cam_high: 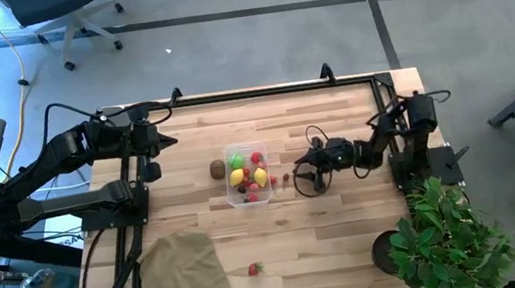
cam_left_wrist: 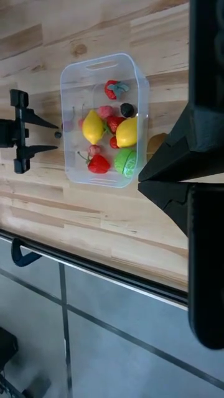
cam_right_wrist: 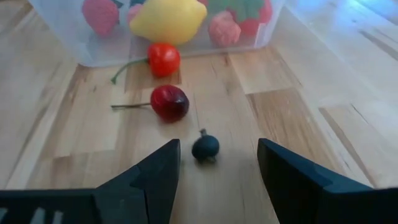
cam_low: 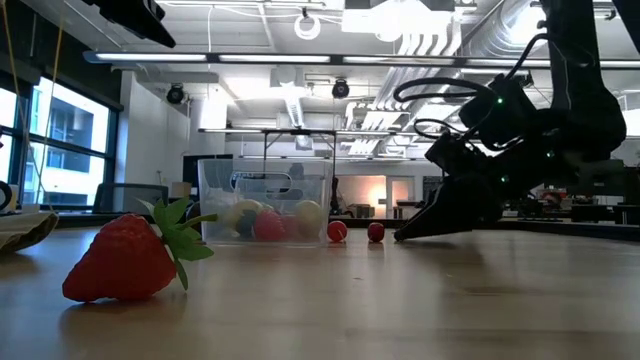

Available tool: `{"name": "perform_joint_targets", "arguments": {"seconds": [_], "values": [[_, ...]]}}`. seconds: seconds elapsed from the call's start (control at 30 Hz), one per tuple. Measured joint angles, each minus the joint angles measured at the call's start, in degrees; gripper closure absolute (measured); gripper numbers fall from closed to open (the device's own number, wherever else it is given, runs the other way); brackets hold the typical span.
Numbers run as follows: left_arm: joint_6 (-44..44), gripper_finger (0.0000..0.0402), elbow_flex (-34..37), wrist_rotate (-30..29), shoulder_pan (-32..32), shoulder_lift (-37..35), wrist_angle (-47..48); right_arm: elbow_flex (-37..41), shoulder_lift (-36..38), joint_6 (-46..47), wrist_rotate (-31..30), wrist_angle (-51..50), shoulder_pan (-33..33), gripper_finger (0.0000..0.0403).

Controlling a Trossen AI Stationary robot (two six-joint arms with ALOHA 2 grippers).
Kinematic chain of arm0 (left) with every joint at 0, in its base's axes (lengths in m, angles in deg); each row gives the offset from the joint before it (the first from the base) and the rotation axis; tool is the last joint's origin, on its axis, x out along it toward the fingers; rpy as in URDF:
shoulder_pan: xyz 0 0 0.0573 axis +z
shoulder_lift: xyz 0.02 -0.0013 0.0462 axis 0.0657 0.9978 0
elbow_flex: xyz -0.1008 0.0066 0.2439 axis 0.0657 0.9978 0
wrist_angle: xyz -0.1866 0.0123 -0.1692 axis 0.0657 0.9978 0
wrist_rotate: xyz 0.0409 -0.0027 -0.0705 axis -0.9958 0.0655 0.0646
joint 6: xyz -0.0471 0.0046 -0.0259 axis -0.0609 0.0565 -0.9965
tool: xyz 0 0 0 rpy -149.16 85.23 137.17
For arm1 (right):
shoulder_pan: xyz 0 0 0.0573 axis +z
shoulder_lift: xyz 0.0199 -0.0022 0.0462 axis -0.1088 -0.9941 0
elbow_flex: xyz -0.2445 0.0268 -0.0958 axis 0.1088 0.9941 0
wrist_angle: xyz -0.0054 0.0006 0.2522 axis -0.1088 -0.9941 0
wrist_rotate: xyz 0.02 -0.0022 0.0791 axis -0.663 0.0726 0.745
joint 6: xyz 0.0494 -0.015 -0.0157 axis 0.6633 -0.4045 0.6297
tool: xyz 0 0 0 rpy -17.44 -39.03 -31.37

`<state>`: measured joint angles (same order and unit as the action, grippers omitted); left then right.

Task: Pick and placing Produce into tupperware
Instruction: Put the blueberry into the transparent bin

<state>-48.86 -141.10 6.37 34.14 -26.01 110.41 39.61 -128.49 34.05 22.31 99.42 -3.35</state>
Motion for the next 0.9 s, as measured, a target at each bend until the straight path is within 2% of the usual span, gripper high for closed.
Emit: {"name": "perform_joint_targets", "arguments": {"seconds": [0.47, 0.9], "values": [[0.0, 0.0401, 0.0, 0.0, 0.0, 0.0, 0.0, -1.8, -2.0, 1.1, 1.2, -1.6, -0.2, 0.0218], [0.0, 0.0401, 0.0, 0.0, 0.0, 0.0, 0.0, -1.8, -2.1, -1.5, 2.2, -4.7, -0.3, 0.0269]]}}
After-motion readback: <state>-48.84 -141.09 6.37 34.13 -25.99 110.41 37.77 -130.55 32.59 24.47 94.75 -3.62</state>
